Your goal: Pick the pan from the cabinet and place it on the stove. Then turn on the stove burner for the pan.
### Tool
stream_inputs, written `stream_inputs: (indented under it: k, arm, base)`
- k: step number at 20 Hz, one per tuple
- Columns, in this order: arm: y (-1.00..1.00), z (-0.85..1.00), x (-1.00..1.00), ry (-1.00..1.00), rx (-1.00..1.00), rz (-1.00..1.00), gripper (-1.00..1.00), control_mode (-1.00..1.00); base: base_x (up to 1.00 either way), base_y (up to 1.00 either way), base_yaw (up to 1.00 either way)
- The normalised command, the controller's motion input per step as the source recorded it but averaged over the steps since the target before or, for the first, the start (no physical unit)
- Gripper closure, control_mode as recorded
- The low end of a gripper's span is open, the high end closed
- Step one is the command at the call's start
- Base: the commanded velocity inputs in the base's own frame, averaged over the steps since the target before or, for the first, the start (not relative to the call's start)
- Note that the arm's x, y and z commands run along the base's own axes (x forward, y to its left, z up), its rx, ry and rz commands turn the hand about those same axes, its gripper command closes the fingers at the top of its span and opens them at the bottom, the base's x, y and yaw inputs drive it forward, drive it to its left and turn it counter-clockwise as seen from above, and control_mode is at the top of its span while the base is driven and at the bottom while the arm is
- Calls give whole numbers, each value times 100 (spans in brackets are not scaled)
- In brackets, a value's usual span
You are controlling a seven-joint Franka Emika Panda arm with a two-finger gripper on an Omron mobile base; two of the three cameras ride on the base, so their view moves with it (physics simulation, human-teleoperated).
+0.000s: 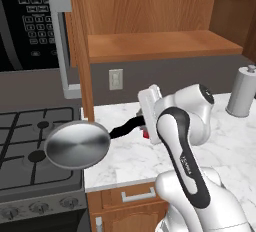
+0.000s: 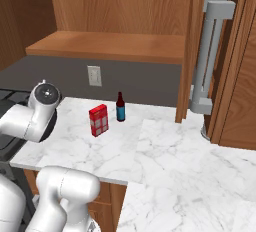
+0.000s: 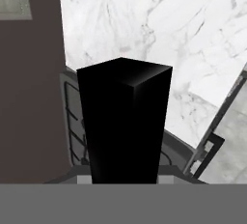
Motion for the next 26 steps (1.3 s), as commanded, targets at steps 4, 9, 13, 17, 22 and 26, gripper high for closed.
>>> stream_inputs:
  k: [4, 9, 13, 17, 22, 26]
  arm:
    - [8, -19, 19, 0, 0, 3, 100, -100]
    - [13, -12, 12, 0, 0, 2, 100, -100]
    - [17, -10, 2, 0, 0, 0, 100, -100]
    - [16, -9, 3, 0, 0, 0, 100, -100]
    - [10, -10, 0, 0, 0, 1, 100, -100]
    - [5, -9, 0, 0, 1, 1, 100, -100]
  base:
    - [0, 0, 0]
    - [0, 0, 0]
    - [0, 0, 0]
    - [0, 0, 0]
    - [0, 0, 0]
    - [0, 0, 0]
